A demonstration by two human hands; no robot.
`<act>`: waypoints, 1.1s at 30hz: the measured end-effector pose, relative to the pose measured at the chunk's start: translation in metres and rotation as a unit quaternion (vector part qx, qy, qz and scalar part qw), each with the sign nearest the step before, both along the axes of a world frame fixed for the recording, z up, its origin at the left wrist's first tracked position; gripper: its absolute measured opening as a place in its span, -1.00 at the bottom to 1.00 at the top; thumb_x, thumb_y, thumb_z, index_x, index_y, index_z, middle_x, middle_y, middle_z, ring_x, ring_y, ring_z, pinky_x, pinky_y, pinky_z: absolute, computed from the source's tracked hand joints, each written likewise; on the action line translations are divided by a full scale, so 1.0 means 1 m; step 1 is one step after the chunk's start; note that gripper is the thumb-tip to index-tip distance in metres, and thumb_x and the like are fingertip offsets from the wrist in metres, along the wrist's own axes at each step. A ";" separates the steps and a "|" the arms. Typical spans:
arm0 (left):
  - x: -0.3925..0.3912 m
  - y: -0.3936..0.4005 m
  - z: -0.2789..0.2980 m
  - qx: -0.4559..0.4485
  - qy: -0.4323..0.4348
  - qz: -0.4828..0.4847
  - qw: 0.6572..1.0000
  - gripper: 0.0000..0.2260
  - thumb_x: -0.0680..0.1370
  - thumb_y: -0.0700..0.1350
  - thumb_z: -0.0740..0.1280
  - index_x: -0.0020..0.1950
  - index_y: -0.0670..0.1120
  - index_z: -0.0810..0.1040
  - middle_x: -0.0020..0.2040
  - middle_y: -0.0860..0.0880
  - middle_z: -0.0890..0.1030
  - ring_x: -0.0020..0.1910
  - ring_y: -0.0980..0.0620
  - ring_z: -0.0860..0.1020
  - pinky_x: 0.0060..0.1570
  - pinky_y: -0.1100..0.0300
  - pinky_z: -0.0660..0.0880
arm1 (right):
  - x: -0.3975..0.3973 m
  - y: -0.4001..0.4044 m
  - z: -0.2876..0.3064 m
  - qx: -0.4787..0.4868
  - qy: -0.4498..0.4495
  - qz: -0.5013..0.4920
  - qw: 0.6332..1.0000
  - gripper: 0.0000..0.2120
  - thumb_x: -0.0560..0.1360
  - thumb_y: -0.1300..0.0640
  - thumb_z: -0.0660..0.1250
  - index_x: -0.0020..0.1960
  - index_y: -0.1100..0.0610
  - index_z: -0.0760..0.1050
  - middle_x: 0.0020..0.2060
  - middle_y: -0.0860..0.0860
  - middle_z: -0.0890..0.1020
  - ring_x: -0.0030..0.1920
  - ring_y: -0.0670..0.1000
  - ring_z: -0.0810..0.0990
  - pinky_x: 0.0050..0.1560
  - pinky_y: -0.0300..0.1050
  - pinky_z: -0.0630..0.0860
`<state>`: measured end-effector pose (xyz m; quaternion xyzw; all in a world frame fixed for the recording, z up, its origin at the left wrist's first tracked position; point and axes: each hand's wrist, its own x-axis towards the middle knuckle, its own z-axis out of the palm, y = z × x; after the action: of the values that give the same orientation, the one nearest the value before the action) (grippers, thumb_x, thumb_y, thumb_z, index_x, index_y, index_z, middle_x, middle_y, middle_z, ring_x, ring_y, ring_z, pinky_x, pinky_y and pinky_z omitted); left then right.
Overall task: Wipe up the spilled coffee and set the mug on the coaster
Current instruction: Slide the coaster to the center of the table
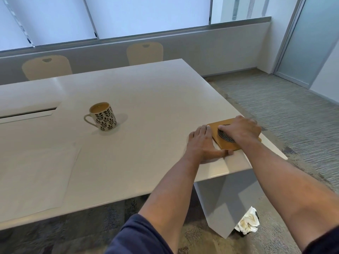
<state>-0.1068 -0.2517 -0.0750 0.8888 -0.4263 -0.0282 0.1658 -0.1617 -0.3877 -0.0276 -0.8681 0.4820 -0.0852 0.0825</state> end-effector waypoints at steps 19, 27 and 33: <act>0.001 -0.004 0.002 -0.021 0.014 0.009 1.000 0.14 0.29 0.56 0.37 0.63 -0.12 0.16 0.63 -0.09 0.25 0.61 -0.09 0.20 0.53 -0.10 0.16 | -0.004 -0.004 -0.001 0.025 -0.014 -0.006 1.000 -0.10 0.37 -0.46 0.38 0.43 0.19 0.41 0.38 0.25 0.46 0.40 0.28 0.38 0.35 0.25 0.31; 0.000 -0.002 0.011 -0.049 0.075 0.008 0.996 0.16 0.26 0.45 0.51 0.64 -0.10 0.13 0.61 -0.09 0.30 0.58 -0.08 0.26 0.53 -0.09 0.17 | 0.000 -0.007 0.000 0.055 -0.031 -0.024 0.998 -0.08 0.33 -0.43 0.46 0.43 0.19 0.40 0.39 0.24 0.45 0.41 0.28 0.37 0.38 0.25 0.28; 0.005 0.008 0.020 -0.058 0.122 -0.004 0.991 0.19 0.25 0.34 0.61 0.67 -0.08 0.08 0.62 -0.09 0.30 0.57 -0.11 0.29 0.52 -0.08 0.26 | 0.003 -0.011 0.000 0.092 -0.064 -0.037 0.993 -0.11 0.31 -0.37 0.52 0.39 0.21 0.42 0.37 0.26 0.46 0.39 0.27 0.39 0.35 0.18 0.34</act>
<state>-0.1022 -0.2436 -0.0550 0.8659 -0.4069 -0.1124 0.2683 -0.1592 -0.3985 -0.0275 -0.8309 0.5136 -0.0995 0.1894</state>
